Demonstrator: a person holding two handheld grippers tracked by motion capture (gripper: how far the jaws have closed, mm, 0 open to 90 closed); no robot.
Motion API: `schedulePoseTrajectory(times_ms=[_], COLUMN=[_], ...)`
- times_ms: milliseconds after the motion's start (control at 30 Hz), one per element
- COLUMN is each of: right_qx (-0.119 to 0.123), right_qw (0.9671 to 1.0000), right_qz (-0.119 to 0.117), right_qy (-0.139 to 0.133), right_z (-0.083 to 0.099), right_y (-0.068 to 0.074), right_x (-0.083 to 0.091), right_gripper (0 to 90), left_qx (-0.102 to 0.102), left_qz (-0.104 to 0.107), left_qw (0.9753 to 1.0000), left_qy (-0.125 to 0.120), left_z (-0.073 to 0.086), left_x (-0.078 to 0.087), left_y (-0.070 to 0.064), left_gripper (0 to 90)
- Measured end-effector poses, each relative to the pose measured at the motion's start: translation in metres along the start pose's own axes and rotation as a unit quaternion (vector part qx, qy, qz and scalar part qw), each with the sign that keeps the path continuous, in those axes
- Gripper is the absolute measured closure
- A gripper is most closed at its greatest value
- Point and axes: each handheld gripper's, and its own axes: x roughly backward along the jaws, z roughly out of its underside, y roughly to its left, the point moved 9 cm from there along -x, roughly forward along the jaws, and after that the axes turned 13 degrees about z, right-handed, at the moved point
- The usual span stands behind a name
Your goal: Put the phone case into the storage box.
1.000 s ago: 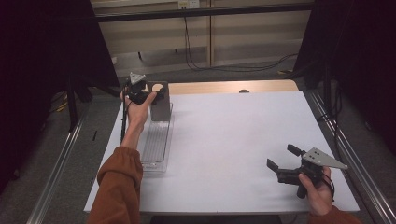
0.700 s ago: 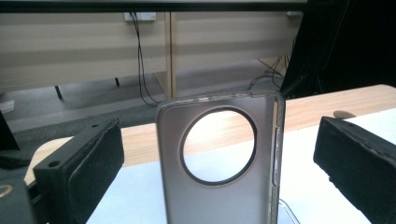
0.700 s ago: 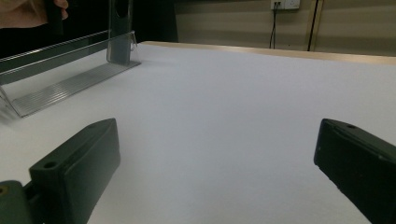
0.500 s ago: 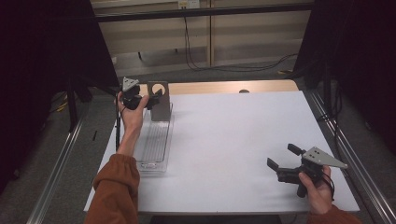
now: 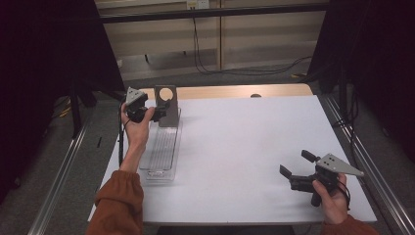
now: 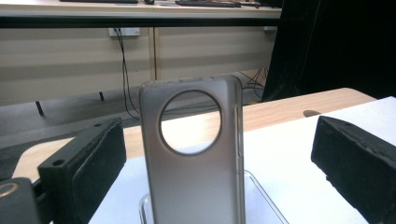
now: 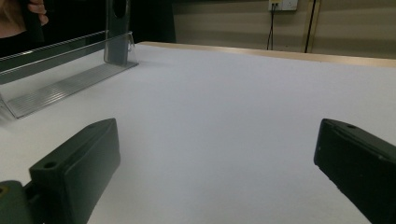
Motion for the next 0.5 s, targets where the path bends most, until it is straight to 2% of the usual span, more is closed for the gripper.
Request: schedulePoseTrajectory(times_ms=[200,233,400,500], right_qx=[0.004,0.004,0.006,0.006], right_qw=[1.0,1.0,1.0,1.0], right_qz=[-0.002,-0.002,-0.004,-0.005], right_qy=[0.001,0.0,0.004,0.004], right_z=[0.0,0.0,0.0,0.001], right_y=[0.001,0.001,0.003,0.003], right_x=[-0.001,-0.001,-0.003,-0.003], right_gripper=[0.0,0.0,0.0,0.0], left_qx=[0.004,0.006,0.001,0.001], left_qz=[0.01,0.017,0.025,0.036], left_qw=[0.9999,0.9998,0.9997,0.9993], left_qy=[0.0,-0.004,-0.001,-0.009], left_z=[0.009,0.009,0.013,0.014], left_x=[0.009,0.01,0.017,0.022], left_y=[-0.006,-0.008,-0.017,-0.025], left_gripper=[4.2,4.2,4.3,5.1])
